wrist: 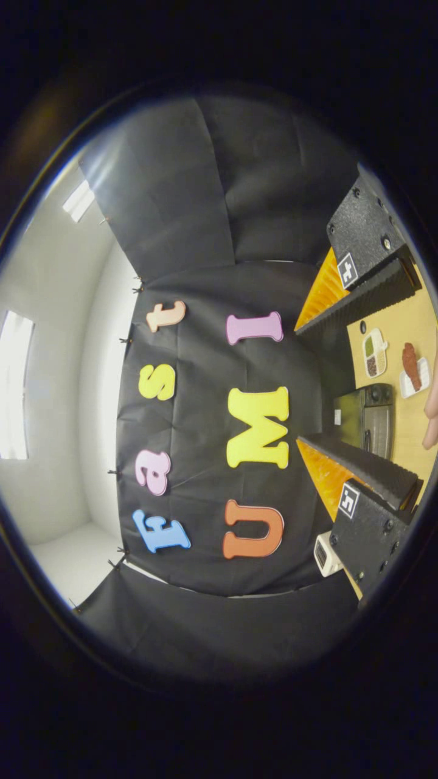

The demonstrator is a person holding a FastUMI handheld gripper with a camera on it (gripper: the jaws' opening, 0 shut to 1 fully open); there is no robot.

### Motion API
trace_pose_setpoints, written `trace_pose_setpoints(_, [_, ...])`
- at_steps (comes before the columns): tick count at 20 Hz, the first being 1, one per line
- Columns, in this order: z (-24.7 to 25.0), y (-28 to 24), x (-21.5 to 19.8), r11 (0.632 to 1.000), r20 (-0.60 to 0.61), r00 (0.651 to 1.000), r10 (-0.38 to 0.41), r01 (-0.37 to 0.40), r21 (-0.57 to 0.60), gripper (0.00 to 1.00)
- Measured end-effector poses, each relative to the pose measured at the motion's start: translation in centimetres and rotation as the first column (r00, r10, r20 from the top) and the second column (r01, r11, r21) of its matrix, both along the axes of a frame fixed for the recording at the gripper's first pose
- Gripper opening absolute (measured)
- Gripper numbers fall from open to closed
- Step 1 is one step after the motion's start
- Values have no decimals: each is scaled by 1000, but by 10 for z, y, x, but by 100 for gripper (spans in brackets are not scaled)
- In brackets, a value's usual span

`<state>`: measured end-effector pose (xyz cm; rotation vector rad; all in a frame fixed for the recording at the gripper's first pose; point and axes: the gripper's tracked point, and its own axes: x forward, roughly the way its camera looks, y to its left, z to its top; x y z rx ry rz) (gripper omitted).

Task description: Open the toaster oven, put the food inside, and close the toaster oven door.

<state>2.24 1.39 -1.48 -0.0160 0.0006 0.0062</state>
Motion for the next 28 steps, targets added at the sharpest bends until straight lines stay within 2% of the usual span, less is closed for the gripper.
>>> trace_pose_setpoints(5, [-22, 25, 35, 1000, -49, 998, 25, -25, 16, 100])
trace_pose_setpoints(10, [-81, 59, 84, 998, -181, 982, 52, -56, -18, 100])
trace_pose_setpoints(15, [-159, 96, 130, 993, -325, 941, 93, -111, -38, 100])
trace_pose_setpoints(19, [-222, 124, 159, 987, -438, 889, 136, -162, -22, 100])
trace_pose_setpoints(22, [-265, 136, 179, 985, -517, 845, 139, -174, -20, 100])
trace_pose_setpoints(28, [-305, 150, 202, 984, -563, 816, 132, -176, -24, 100])
